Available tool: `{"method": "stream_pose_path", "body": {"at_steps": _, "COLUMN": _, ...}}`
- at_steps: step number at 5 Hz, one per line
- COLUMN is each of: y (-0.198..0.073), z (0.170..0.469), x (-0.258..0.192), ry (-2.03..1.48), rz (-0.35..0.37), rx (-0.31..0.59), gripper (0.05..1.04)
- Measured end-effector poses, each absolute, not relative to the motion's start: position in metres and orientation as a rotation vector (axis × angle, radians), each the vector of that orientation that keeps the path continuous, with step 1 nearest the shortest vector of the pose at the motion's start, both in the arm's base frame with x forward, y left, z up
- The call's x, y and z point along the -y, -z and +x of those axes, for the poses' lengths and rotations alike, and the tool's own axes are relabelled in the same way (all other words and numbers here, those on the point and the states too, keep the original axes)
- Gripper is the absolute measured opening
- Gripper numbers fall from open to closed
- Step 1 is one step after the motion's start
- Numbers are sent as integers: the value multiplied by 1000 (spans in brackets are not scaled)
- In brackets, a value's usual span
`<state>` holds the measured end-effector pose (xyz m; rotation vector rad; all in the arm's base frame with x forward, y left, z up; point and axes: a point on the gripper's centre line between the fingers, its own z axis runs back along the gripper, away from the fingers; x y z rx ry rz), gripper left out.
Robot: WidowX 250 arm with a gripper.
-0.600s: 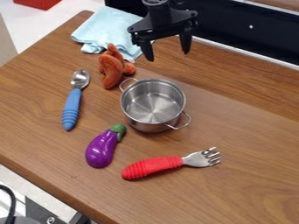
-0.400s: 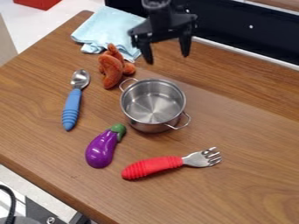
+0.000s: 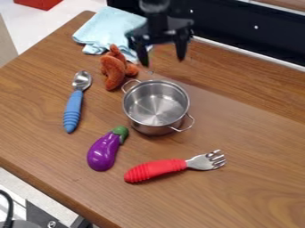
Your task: Put the brown objects in the silver pot
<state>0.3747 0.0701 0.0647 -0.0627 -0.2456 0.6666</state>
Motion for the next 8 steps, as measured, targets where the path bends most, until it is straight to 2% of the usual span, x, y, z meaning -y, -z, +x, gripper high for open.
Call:
{"method": "stream_pose_path", "body": {"at_steps": 1, "y": -82, "z": 376, "x": -97, "ry": -675, "rz": -34, "rx": 237, "gripper": 997}}
{"method": "stream_pose_path", "body": {"at_steps": 3, "y": -94, "z": 359, "x": -138, "ry": -664, "rz": -14, "rx": 184, "gripper": 997}}
{"method": "stream_pose_path", "body": {"at_steps": 4, "y": -81, "z": 352, "x": -136, "ry": -625, "rz": -4, "rx": 169, "gripper": 998}}
{"method": "stream_pose_path", "body": {"at_steps": 5, "y": -73, "z": 351, "x": -130, "ry": -613, "rz": -47, "rx": 175, "gripper": 998}}
{"method": "stream_pose_path", "body": {"at_steps": 6, "y": -71, "z": 354, "x": -130, "ry": -620, "rz": -46, "rx": 204, "gripper": 998}}
{"method": "stream_pose_path", "body": {"at_steps": 8, "y": -56, "z": 355, "x": -128, "ry": -639, "rz": 62, "rx": 250, "gripper": 998}}
